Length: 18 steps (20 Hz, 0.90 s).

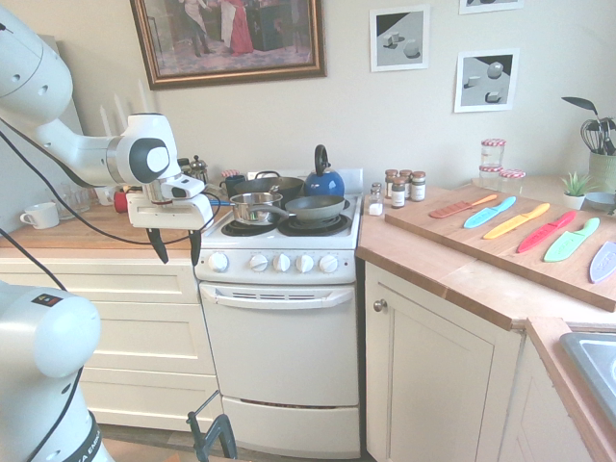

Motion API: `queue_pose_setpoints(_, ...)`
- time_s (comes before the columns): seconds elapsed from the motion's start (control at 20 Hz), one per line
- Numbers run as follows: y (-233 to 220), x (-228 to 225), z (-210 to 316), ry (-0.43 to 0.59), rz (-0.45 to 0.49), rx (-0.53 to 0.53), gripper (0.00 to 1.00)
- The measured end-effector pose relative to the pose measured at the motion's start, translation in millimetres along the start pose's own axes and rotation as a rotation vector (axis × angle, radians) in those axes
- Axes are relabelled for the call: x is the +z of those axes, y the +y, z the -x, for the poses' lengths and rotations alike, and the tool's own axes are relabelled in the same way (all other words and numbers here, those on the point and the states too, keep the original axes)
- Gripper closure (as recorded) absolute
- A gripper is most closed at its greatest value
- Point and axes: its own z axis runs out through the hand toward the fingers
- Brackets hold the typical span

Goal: Open the oven

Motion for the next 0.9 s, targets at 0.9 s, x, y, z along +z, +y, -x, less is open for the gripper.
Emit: queue_pose_setpoints(0.9,43.4,129.0,-140.7,0.039,-0.111,0.154,0.0)
